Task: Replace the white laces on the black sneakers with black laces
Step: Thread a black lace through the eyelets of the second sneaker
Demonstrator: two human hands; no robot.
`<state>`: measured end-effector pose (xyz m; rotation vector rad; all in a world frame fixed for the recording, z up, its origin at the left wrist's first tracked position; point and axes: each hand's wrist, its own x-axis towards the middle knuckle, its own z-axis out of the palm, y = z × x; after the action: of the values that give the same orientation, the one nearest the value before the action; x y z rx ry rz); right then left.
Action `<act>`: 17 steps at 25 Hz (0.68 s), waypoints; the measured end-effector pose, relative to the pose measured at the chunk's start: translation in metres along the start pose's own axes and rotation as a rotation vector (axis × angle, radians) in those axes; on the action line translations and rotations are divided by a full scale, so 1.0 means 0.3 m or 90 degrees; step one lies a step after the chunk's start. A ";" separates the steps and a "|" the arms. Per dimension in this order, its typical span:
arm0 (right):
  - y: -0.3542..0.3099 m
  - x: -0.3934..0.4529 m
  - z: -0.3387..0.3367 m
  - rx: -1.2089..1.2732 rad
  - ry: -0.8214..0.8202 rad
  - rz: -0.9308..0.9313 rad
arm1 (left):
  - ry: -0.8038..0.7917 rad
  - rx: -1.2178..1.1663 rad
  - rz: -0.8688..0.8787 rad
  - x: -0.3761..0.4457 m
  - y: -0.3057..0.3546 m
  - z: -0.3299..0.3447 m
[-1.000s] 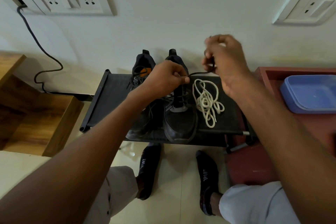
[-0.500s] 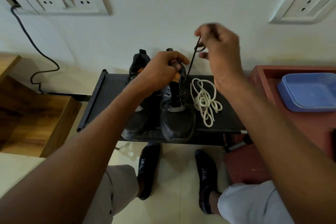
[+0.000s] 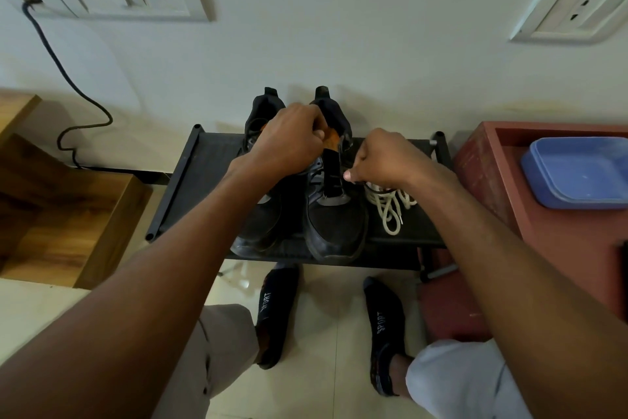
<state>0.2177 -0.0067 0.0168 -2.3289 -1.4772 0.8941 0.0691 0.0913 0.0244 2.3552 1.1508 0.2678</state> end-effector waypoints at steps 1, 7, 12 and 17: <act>-0.014 -0.012 -0.023 0.096 0.023 -0.017 | 0.000 0.004 -0.014 0.002 -0.008 -0.001; -0.049 -0.036 -0.098 0.437 0.157 -0.063 | -0.049 0.037 -0.055 -0.011 -0.031 -0.019; -0.001 0.013 0.011 0.005 0.035 -0.006 | -0.184 0.120 -0.040 -0.030 -0.028 0.008; 0.006 0.025 0.027 0.025 0.055 0.011 | -0.203 0.112 -0.046 -0.036 -0.059 -0.004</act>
<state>0.2161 -0.0019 0.0068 -2.3245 -1.3959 0.8084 0.0497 0.0923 0.0168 2.3876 1.1358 -0.2371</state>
